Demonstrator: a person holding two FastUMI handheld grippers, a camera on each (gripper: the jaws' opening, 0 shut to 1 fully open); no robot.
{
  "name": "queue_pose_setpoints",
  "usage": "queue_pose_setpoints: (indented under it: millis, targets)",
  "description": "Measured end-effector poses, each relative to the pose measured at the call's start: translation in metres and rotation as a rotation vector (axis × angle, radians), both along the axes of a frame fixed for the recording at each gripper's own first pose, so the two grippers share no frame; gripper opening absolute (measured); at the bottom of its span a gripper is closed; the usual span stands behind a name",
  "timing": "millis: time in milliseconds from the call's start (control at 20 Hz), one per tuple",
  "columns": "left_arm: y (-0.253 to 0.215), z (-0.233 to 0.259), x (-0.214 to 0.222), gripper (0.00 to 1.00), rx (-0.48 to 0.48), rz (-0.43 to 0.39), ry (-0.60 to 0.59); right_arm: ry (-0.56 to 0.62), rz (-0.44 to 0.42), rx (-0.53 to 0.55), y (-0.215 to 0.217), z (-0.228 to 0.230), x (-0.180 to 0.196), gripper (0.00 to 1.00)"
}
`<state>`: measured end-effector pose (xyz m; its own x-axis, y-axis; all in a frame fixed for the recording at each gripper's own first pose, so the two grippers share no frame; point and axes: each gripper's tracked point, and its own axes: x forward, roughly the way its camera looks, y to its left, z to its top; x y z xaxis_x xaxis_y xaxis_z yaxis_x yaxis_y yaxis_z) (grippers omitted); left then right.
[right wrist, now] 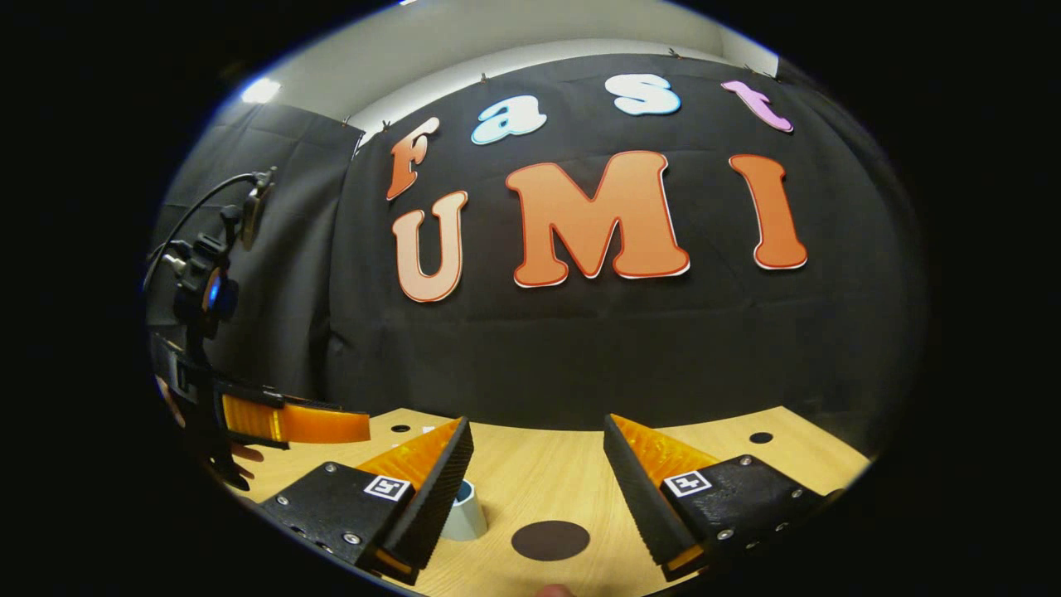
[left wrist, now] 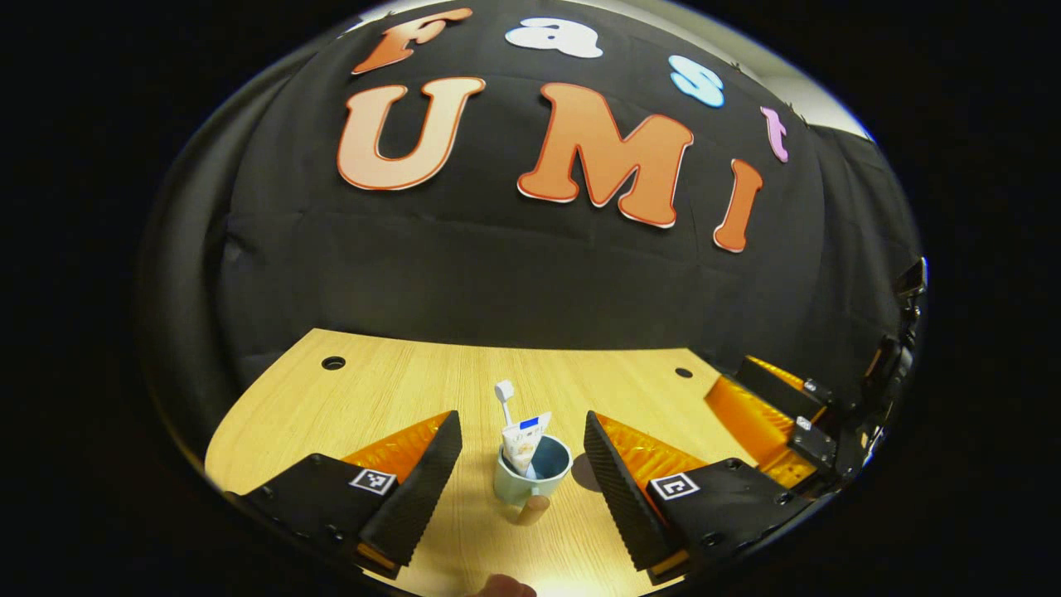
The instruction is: Put the toothbrush and toothpaste on the desktop into the cup, then pick up the cup and place it on the coaster on the desktop.
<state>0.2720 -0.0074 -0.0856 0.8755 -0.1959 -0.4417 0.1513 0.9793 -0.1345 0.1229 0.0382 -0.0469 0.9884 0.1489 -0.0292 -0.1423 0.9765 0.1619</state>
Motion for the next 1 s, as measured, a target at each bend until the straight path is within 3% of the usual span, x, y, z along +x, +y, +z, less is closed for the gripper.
queue_pose_setpoints:
  millis: [150,200,250,300,450,500,650,700,950,1000]
  targets:
    - [-0.004,-0.022,0.007,0.95,0.069,-0.009,0.119,0.002,0.0,-0.051,-0.021,0.0,-0.028,0.96]
    - [-0.004,-0.029,0.007,1.0,0.091,-0.017,0.161,0.006,-0.008,-0.07,-0.033,0.0,-0.04,1.0]
    - [-0.008,-0.032,0.007,0.96,0.103,-0.033,0.203,0.01,-0.021,-0.085,-0.045,-0.001,-0.049,0.96]
    - [-0.012,-0.038,0.005,1.0,0.101,-0.049,0.263,0.008,-0.037,-0.09,-0.057,0.0,-0.059,0.96]
    - [-0.01,-0.051,0.001,0.93,0.138,-0.047,0.411,0.0,-0.07,-0.096,-0.08,0.002,-0.084,0.96]
    - [-0.01,-0.054,0.002,0.96,0.155,-0.05,0.447,-0.002,-0.071,-0.11,-0.084,0.001,-0.092,0.96]
    - [-0.014,-0.063,-0.007,0.96,0.165,-0.072,0.567,-0.008,-0.112,-0.171,-0.107,-0.004,-0.11,1.0]
    - [-0.015,-0.069,-0.008,0.96,0.171,-0.082,0.607,0.004,-0.122,-0.183,-0.113,-0.01,-0.116,0.97]
    - [-0.02,-0.109,-0.014,0.96,0.175,-0.062,0.758,0.013,-0.135,-0.204,-0.126,-0.016,-0.14,0.98]
    - [-0.018,-0.112,-0.014,1.0,0.185,-0.049,0.782,0.016,-0.138,-0.199,-0.128,-0.02,-0.142,0.98]
